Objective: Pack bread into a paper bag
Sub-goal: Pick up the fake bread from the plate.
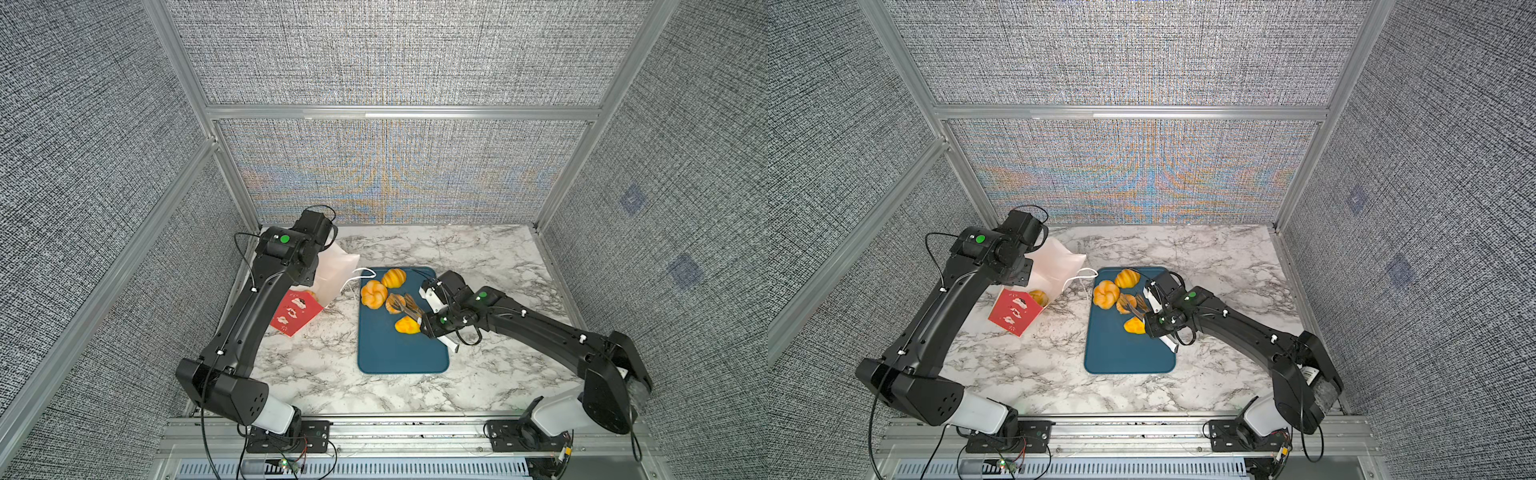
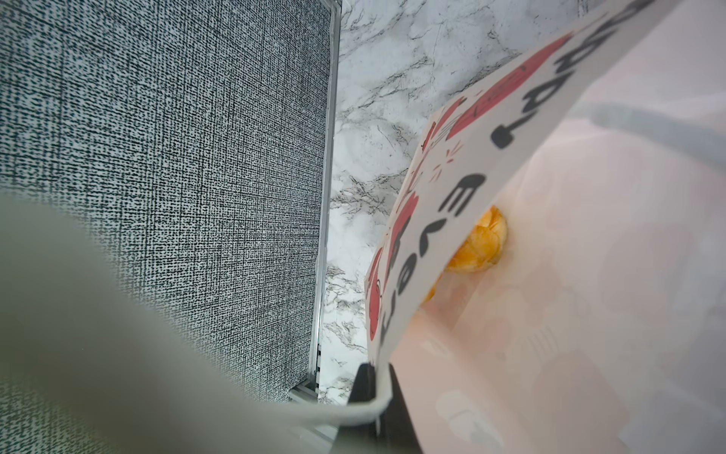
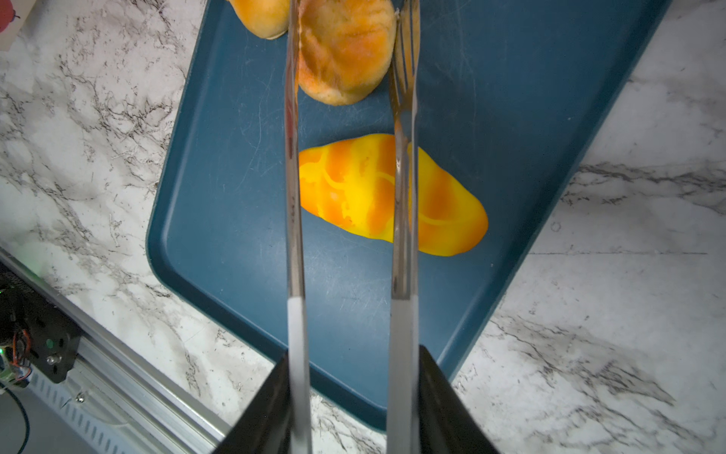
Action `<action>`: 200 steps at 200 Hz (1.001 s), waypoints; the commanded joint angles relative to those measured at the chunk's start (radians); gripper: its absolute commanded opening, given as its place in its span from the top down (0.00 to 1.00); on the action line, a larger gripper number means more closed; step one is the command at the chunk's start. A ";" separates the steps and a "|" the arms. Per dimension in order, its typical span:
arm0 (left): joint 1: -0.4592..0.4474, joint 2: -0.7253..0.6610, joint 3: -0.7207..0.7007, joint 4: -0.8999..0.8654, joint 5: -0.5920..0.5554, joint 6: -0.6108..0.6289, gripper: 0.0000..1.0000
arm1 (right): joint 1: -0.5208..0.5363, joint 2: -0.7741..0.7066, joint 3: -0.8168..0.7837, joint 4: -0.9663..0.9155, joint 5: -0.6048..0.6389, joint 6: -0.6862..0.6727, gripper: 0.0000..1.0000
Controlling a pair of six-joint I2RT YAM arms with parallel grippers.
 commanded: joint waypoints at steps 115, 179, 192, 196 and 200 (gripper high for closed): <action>0.000 -0.013 -0.006 0.009 -0.001 -0.003 0.98 | 0.003 0.000 -0.023 0.031 -0.011 -0.003 0.65; 0.000 -0.014 -0.007 0.008 0.000 -0.003 0.98 | 0.002 -0.009 -0.029 0.030 -0.003 -0.002 0.69; 0.000 -0.014 -0.006 0.009 0.000 -0.003 0.98 | 0.001 -0.011 -0.031 0.030 -0.001 -0.002 0.71; 0.000 -0.014 -0.006 0.008 0.000 -0.003 0.98 | 0.003 -0.011 -0.032 0.030 -0.001 -0.002 0.71; 0.000 -0.014 -0.006 0.008 0.000 -0.002 0.98 | 0.001 -0.011 -0.031 0.030 0.000 -0.002 0.72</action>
